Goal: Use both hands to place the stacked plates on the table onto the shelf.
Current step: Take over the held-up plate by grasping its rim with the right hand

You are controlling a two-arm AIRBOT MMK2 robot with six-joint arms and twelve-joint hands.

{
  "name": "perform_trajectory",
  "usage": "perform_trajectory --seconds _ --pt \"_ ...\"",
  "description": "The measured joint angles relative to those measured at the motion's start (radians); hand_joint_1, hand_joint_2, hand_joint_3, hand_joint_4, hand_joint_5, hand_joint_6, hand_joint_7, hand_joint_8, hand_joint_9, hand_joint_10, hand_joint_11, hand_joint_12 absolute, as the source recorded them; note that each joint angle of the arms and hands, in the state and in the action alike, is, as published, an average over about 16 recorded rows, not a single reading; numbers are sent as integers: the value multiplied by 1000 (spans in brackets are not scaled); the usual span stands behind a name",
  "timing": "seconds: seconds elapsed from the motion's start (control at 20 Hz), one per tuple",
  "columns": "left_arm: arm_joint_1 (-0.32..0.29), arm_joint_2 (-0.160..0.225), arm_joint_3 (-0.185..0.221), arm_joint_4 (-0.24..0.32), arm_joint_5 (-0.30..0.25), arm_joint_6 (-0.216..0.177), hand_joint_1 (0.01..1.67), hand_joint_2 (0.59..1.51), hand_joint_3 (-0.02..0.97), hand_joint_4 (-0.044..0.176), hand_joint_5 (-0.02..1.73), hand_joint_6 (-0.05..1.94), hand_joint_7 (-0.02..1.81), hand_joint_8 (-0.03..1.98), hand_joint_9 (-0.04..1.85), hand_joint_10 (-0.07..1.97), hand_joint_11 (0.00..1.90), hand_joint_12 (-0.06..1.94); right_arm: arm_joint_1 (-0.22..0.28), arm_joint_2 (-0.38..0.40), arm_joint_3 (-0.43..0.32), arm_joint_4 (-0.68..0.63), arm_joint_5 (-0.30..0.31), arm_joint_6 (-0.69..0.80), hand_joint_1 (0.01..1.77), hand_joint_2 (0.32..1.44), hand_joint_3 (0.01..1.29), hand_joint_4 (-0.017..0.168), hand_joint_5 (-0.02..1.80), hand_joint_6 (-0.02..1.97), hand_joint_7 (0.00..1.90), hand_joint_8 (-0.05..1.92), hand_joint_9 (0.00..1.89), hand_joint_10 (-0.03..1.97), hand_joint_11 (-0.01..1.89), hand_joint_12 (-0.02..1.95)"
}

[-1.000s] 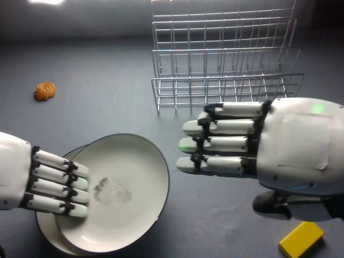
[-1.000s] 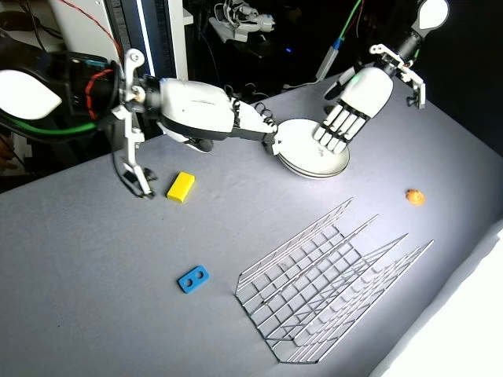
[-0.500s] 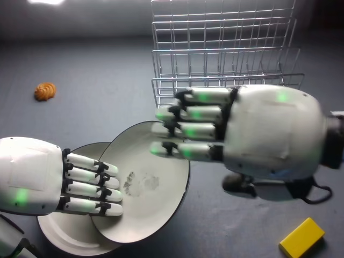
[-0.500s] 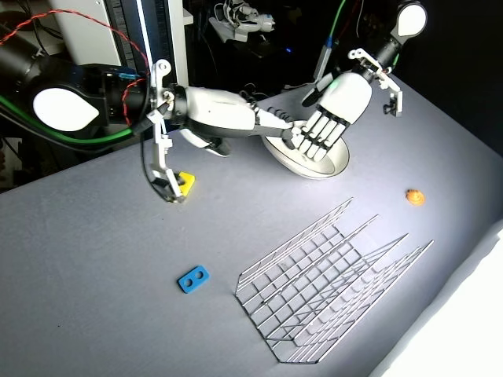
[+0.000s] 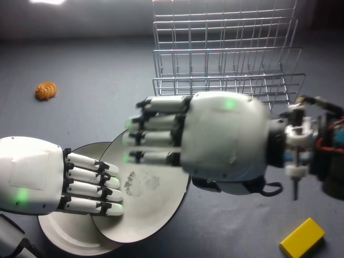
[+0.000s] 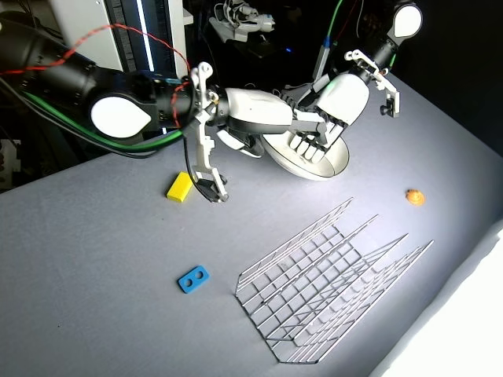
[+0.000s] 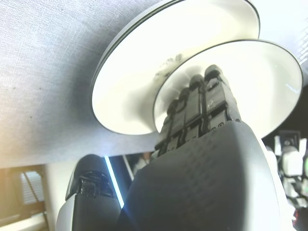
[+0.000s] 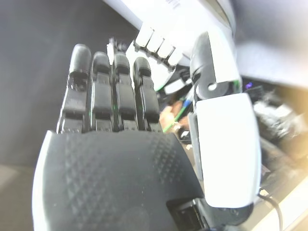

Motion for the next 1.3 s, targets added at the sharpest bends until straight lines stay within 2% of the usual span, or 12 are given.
perform_trajectory --seconds 0.45,0.6,0.8,1.1,1.3 --pt "0 0 -3 -15 6 0 18 1162 8 -9 -12 -23 -3 -13 19 8 16 10 2 -126 72 3 -68 -73 1182 1013 18 1 147 18 90 13 64 19 13 332" --pt "0 0 -3 -20 7 0 18 1164 8 -9 -12 -23 -3 -13 19 8 16 10 0 -149 84 4 -76 -87 1208 997 18 1 122 19 65 13 46 18 14 285" --pt "2 0 -3 -23 8 0 18 1164 8 -9 -12 -23 -4 -13 19 8 16 11 0 -166 92 5 -84 -100 1198 1008 18 -1 214 69 203 42 184 91 74 506" --pt "4 -1 0 -41 9 0 18 1166 8 -7 -11 -21 -5 -13 19 8 16 11 1 -169 96 6 -84 -108 1209 1033 15 -5 446 260 488 228 480 576 314 1026" --pt "4 -3 7 -90 17 1 18 1165 8 -2 -4 -10 1 -11 19 8 16 11 1 -169 96 5 -80 -112 1215 1043 13 -7 599 453 678 456 688 901 491 1360"
